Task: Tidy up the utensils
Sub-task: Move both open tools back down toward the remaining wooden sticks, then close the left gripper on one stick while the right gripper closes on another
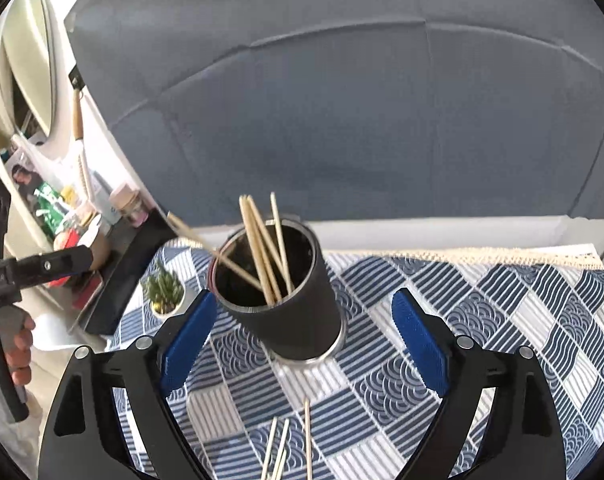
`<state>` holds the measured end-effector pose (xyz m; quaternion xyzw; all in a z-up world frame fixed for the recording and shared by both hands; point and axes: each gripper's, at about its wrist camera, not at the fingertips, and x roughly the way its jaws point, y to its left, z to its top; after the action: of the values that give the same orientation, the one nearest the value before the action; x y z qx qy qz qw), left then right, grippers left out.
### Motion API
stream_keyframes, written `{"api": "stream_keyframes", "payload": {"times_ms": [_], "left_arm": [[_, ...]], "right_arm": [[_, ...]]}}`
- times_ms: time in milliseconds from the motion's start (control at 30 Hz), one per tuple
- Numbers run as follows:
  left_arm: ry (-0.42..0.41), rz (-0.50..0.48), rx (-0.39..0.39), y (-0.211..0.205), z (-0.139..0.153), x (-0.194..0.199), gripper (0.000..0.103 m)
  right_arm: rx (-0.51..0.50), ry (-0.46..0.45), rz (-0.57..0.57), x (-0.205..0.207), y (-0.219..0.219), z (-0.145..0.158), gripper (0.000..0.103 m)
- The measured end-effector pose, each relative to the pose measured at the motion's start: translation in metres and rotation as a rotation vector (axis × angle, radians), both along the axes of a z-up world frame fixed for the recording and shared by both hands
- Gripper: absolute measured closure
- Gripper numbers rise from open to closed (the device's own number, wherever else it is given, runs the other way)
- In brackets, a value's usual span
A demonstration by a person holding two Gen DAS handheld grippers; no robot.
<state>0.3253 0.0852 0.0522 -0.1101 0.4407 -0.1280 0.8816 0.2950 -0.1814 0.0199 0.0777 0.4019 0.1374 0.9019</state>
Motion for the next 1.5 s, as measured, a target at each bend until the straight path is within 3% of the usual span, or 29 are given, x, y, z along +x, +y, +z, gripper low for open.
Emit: {"api": "stream_keyframes", "payload": {"times_ms": [233,400,633,833,1067,1333,1500], "left_arm": [[0.05,0.054,0.046,0.003,-0.032,-0.036,0.006],[0.082,0.093,0.069,-0.002,-0.06,-0.062,0.006],[0.145,0.093,0.14,-0.026,-0.102,-0.099,0.006],[0.201,0.079,0.178,-0.048,-0.135,-0.125,0.006],[0.239,0.062,0.218,-0.072,-0.164,-0.14,0.006],[0.266,0.063,0.216,-0.091,-0.188,-0.15,0.006],[0.293,0.058,0.211,-0.1,-0.199,-0.151,0.006]], "right_arm": [[-0.048,0.078,0.074,-0.015,0.013,-0.031,0.017],[-0.101,0.166,0.125,-0.028,0.02,-0.072,0.017],[-0.169,0.267,0.184,-0.05,0.018,-0.128,0.017],[-0.205,0.312,0.209,-0.061,0.013,-0.155,0.017],[-0.241,0.346,0.238,-0.072,0.014,-0.175,0.017],[-0.36,0.336,0.263,-0.08,0.021,-0.191,0.016],[-0.344,0.358,0.224,-0.075,0.01,-0.193,0.009]]}}
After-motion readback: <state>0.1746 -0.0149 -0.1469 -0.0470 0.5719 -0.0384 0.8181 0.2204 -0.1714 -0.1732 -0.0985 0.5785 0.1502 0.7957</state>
